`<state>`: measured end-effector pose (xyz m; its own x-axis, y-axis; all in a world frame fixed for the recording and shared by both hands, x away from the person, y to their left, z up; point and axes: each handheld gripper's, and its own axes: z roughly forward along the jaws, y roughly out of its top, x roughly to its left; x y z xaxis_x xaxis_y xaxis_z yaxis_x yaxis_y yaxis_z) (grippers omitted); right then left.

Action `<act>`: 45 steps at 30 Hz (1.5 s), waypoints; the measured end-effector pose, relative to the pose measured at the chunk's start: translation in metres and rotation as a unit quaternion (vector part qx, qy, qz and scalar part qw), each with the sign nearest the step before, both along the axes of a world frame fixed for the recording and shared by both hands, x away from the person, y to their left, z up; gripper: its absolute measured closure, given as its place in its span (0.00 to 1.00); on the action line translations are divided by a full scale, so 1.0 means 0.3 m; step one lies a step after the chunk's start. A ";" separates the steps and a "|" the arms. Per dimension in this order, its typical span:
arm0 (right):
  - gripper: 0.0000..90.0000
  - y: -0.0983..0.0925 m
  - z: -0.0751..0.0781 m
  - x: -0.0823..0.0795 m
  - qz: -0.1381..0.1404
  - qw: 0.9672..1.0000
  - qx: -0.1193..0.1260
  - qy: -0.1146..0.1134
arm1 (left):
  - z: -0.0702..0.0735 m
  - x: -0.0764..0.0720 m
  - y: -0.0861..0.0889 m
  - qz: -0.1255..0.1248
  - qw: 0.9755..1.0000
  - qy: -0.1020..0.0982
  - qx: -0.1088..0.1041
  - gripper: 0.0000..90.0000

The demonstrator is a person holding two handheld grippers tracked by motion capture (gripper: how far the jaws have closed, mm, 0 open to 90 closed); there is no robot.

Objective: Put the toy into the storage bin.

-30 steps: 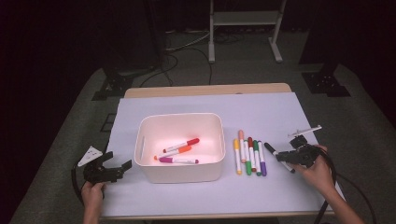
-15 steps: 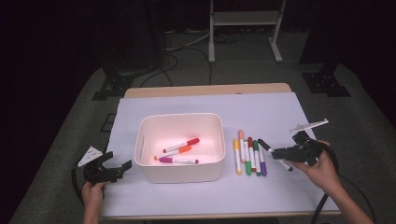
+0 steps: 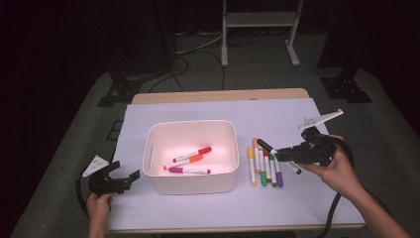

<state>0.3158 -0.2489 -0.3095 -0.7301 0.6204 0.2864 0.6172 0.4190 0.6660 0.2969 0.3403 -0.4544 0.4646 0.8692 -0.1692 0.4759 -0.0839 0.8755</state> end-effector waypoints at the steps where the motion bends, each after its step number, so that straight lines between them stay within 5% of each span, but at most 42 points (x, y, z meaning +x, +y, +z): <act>1: 0.85 0.014 0.012 0.001 0.007 1.000 0.001 -0.002 | 0.000 0.000 0.000 0.000 1.000 0.000 0.000 0.00; 20: 0.85 0.294 0.136 0.017 0.117 0.993 0.004 -0.008 | 0.000 0.000 0.000 -0.001 1.000 -0.001 -0.001 0.00; 45: 0.85 0.583 0.120 0.068 0.206 0.978 -0.019 -0.003 | 0.000 0.000 0.001 -0.002 1.000 0.001 -0.001 0.00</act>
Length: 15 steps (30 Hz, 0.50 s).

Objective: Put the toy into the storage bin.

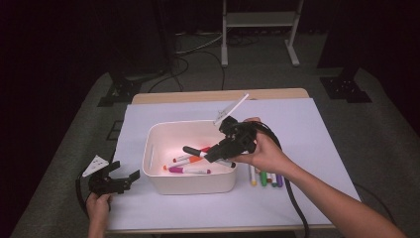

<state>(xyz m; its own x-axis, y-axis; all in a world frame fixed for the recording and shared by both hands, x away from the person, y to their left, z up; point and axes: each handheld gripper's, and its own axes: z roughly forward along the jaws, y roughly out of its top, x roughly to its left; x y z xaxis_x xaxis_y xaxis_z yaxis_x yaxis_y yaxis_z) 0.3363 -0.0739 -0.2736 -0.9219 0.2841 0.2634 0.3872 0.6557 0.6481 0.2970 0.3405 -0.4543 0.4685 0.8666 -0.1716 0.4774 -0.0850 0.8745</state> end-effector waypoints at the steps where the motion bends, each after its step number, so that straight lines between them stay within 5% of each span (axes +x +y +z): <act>1: 0.85 0.009 -0.002 0.001 0.002 1.000 0.000 0.001 | 0.000 0.000 0.000 0.000 1.000 0.000 0.000 0.00; 15: 0.85 0.140 -0.069 0.039 0.038 0.999 -0.017 0.012 | 0.000 0.000 0.001 0.000 1.000 0.000 -0.003 0.00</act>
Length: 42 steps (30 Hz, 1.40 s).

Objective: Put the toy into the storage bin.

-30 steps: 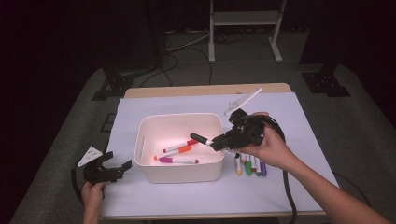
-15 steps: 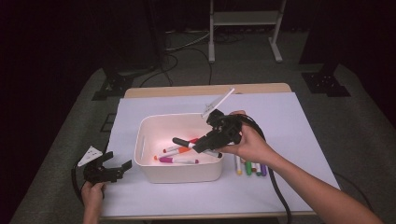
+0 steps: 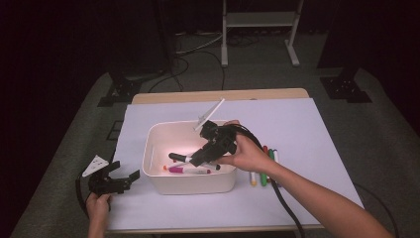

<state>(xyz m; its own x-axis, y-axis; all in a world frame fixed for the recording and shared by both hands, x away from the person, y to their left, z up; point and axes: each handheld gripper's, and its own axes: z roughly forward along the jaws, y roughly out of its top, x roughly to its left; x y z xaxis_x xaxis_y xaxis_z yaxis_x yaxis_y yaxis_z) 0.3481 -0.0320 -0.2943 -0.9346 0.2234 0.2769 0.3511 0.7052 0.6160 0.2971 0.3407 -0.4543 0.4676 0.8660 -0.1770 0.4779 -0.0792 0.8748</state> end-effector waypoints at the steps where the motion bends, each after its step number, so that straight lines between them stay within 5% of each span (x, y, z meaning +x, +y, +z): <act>1: 0.85 0.006 -0.003 0.003 0.000 1.000 0.001 0.001 | 0.000 0.000 0.000 0.000 1.000 0.000 -0.001 0.00; 20: 0.85 0.135 -0.103 0.048 0.029 0.999 -0.041 0.000 | 0.000 -0.001 0.001 0.001 1.000 0.000 -0.003 0.00; 42: 0.84 0.212 -0.175 0.045 0.051 0.995 -0.088 0.002 | 0.000 -0.001 0.003 0.000 1.000 -0.002 -0.006 0.00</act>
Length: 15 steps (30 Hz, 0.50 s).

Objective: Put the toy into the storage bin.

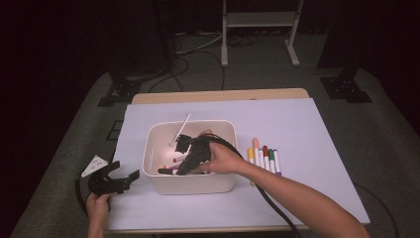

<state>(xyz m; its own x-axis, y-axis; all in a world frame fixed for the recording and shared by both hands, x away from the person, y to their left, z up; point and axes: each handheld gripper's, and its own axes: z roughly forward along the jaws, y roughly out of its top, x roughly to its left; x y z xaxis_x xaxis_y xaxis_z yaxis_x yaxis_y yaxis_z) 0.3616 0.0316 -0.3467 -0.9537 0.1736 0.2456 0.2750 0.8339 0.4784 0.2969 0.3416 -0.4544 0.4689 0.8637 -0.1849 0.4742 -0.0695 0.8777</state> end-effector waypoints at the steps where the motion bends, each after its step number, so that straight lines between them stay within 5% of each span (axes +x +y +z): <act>1: 0.84 0.000 0.000 0.000 0.000 1.000 0.000 0.000 | 0.000 0.000 0.000 0.000 1.000 0.000 0.000 0.00; 10: 0.75 -0.014 0.016 -0.005 -0.005 1.000 -0.002 -0.007 | 0.001 0.000 0.001 -0.001 1.000 0.001 0.000 0.00; 15: 0.68 -0.095 0.082 0.003 -0.029 0.999 0.033 -0.011 | 0.001 0.000 0.000 -0.001 1.000 0.002 0.001 0.00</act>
